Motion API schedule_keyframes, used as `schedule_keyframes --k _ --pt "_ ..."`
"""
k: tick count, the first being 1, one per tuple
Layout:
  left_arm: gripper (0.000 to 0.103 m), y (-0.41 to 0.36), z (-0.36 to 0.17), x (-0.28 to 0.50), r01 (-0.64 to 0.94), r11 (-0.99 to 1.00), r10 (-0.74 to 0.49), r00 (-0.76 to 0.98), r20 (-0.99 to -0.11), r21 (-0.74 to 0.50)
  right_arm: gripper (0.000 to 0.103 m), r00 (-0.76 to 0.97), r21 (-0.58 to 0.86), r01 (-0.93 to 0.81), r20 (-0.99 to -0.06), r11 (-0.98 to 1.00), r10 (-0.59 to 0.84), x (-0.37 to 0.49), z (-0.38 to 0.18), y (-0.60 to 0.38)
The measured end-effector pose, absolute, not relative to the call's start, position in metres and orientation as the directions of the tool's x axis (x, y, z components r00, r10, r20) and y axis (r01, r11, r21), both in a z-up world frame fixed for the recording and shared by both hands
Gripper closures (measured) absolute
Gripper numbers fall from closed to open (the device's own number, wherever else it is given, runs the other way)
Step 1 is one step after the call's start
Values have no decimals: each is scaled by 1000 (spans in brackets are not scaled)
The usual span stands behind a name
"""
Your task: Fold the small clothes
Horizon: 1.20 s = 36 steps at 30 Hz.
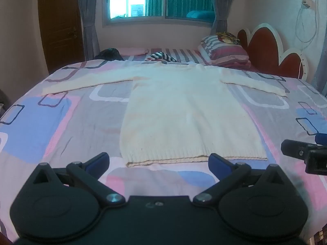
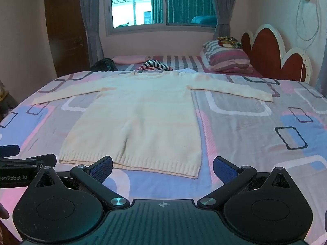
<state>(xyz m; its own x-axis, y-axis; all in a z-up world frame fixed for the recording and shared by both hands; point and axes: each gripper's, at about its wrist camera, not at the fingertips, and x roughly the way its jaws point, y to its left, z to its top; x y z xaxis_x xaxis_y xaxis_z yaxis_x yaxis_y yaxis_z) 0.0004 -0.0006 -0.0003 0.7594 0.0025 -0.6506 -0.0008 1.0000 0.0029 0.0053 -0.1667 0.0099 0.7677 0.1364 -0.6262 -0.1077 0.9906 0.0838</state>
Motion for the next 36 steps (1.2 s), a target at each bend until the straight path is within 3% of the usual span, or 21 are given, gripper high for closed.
schedule_keyframes --k 36 --pt "1 -1 1 -5 -19 1000 12 756 -654 -3 0 767 84 -121 -625 989 147 7 11 -168"
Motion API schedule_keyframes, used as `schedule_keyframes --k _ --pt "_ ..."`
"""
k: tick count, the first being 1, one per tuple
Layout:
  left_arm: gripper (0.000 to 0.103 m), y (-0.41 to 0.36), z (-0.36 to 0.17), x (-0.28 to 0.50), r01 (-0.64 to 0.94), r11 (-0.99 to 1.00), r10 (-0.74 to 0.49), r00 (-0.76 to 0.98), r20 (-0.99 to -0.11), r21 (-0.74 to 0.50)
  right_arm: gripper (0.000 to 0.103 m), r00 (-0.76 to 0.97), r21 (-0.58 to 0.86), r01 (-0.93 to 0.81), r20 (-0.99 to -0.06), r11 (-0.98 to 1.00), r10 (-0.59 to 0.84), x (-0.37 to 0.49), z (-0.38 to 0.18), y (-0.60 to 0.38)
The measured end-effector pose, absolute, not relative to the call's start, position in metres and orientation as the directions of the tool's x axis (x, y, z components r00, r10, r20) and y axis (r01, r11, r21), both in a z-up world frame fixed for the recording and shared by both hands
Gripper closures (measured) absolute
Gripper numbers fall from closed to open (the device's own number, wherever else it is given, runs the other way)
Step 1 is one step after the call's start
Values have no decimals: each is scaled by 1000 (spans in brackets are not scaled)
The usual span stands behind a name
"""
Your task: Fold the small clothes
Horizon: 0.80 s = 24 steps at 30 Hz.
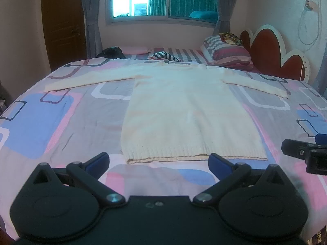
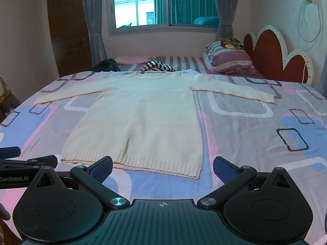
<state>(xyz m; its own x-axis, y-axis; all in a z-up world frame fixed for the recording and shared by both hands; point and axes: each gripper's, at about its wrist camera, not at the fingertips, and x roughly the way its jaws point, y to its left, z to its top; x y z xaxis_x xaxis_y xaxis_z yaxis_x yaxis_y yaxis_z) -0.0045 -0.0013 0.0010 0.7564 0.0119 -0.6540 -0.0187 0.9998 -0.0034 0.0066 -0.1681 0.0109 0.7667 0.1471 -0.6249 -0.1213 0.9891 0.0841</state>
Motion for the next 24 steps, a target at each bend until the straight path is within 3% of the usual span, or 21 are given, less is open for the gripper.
schedule_keyframes --k 24 --pt "1 -3 -3 -2 -20 1000 11 750 -662 -5 0 761 83 -127 -631 988 151 10 8 -170"
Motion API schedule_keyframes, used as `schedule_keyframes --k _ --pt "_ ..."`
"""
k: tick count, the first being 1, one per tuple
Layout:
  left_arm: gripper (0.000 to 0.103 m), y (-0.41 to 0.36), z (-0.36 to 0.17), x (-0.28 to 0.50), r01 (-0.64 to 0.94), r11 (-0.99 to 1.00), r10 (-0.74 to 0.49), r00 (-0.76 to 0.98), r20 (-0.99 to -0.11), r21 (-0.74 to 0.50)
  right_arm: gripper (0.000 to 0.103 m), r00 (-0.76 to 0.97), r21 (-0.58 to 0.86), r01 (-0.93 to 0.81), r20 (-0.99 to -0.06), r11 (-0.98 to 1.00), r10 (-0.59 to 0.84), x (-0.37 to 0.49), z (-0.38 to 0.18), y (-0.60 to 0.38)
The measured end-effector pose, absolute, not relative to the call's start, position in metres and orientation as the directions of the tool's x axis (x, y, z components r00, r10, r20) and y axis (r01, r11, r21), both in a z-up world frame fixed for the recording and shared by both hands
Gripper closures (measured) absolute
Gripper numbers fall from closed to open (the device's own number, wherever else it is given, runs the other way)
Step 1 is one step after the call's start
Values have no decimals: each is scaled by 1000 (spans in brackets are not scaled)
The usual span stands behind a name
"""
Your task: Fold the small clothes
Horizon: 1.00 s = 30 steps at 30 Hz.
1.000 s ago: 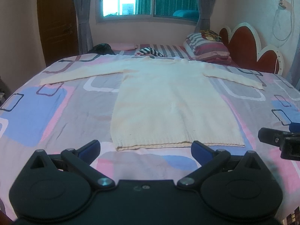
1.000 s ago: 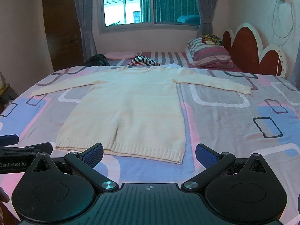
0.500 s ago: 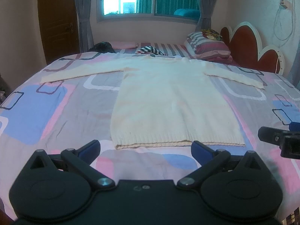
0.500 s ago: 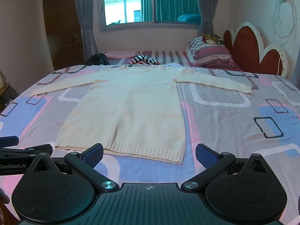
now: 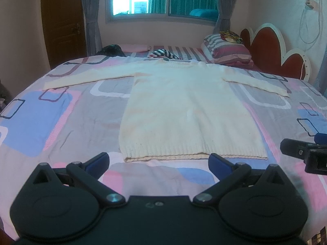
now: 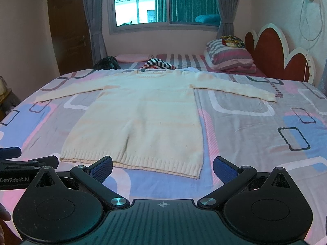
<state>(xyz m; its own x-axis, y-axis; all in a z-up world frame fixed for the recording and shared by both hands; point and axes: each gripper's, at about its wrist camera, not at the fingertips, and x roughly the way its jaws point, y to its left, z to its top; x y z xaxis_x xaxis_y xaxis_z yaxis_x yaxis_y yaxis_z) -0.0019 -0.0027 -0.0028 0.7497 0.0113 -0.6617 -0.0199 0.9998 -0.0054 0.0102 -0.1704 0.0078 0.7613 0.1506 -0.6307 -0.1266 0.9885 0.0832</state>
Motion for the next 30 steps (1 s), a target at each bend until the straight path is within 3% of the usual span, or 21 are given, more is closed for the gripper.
schedule_keyframes --k 18,30 --pt "1 0 -2 8 -17 1000 2 748 -664 -17 0 758 85 -114 -636 990 142 16 5 -173" --pt "1 4 -1 56 -3 998 -38 747 -664 -61 0 754 57 -83 -649 995 101 54 2 -183"
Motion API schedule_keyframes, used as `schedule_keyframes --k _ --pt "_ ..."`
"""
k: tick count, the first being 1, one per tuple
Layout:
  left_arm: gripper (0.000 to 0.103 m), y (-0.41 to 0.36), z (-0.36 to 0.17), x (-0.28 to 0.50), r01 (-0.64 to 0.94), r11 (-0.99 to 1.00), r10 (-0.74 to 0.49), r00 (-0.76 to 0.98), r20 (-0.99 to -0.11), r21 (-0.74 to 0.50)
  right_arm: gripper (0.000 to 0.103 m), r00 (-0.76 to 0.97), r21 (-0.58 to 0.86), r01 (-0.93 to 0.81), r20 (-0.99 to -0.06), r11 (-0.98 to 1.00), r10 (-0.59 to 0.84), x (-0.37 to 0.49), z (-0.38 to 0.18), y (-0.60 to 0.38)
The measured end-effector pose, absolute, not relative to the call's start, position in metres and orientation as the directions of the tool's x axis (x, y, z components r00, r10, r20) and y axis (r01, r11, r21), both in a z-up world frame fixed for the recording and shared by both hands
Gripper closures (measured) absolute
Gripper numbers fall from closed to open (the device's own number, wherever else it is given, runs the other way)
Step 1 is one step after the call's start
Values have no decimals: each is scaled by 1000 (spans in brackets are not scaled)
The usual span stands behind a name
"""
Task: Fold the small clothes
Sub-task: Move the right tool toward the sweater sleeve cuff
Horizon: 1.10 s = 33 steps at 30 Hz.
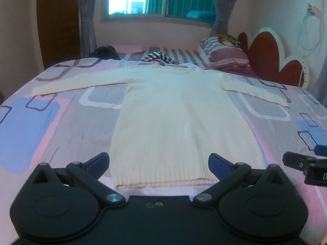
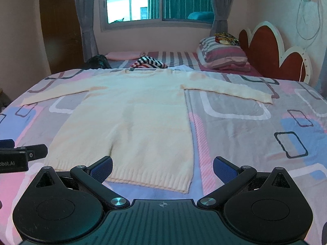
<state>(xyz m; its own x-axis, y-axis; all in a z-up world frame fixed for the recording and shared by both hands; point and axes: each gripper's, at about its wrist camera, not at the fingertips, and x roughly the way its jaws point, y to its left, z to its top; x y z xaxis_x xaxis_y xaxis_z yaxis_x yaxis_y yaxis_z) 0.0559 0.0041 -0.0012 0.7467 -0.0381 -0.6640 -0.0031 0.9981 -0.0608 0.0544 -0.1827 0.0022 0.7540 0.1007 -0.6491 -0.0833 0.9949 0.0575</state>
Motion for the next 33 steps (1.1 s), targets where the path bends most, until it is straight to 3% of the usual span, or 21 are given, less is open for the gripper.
schedule_keyframes --k 4,15,20,24,33 --pt "0 10 -5 78 -3 992 -84 737 -671 -127 0 749 49 -72 -657 996 86 72 -1 -186" --pt "0 4 -22 151 85 990 -142 686 -713 -116 0 757 18 -49 -651 999 48 150 -8 -198" --pt "0 11 -34 187 110 968 -242 661 -710 -227 0 762 11 -38 -646 999 36 184 -16 -205" --pt "0 17 -39 207 77 983 -170 726 -667 -168 0 764 8 -18 -645 1000 19 208 -23 -216" --pt "0 36 -47 252 15 997 -66 727 -683 -80 0 756 -30 44 -653 999 -53 257 -39 -240"
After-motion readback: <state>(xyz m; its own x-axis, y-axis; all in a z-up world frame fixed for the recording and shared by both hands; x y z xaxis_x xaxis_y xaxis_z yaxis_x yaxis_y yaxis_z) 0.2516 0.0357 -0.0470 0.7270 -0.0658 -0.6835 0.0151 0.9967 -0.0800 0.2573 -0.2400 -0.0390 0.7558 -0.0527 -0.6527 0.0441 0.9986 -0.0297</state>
